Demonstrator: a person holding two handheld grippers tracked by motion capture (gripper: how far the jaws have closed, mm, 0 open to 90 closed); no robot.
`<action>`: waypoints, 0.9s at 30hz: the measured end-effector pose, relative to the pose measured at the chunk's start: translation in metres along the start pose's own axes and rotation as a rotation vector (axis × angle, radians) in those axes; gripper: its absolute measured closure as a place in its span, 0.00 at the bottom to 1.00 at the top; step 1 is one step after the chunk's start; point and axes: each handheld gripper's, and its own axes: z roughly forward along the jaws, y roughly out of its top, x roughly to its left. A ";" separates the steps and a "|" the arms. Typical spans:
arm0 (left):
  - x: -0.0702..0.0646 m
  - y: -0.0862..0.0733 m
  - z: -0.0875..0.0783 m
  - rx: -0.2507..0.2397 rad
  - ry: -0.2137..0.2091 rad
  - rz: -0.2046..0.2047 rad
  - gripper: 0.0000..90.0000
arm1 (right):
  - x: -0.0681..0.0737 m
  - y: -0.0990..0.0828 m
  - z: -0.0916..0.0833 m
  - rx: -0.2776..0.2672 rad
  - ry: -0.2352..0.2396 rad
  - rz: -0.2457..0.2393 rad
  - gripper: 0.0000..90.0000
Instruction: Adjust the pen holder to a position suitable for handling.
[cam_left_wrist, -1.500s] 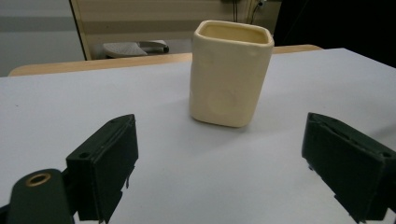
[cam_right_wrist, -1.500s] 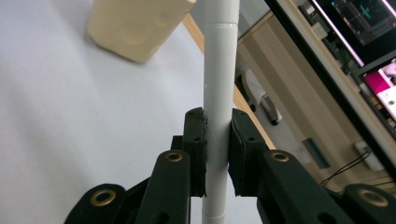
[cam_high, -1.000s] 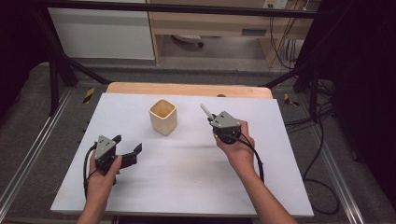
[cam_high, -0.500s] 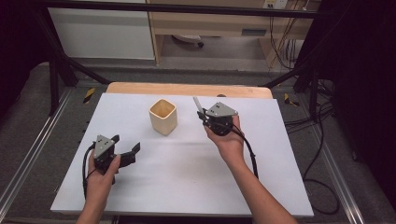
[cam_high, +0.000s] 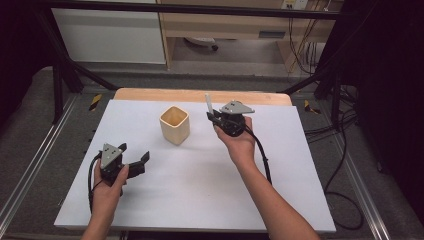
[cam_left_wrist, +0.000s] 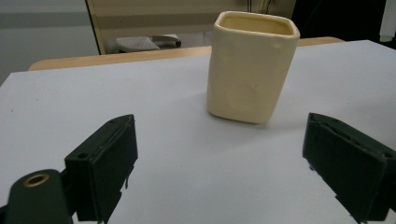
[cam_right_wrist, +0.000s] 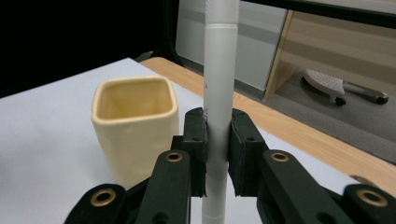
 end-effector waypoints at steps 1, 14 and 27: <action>0.001 -0.001 0.000 0.003 0.002 -0.003 0.12 | 0.000 0.004 0.002 -0.005 0.002 0.002 0.87; 0.002 -0.006 0.003 0.059 0.000 -0.021 0.12 | 0.005 0.027 0.040 -0.013 0.029 0.014 0.87; -0.001 -0.009 0.003 0.072 0.015 -0.014 0.11 | -0.005 0.035 0.038 -0.031 0.029 0.082 0.87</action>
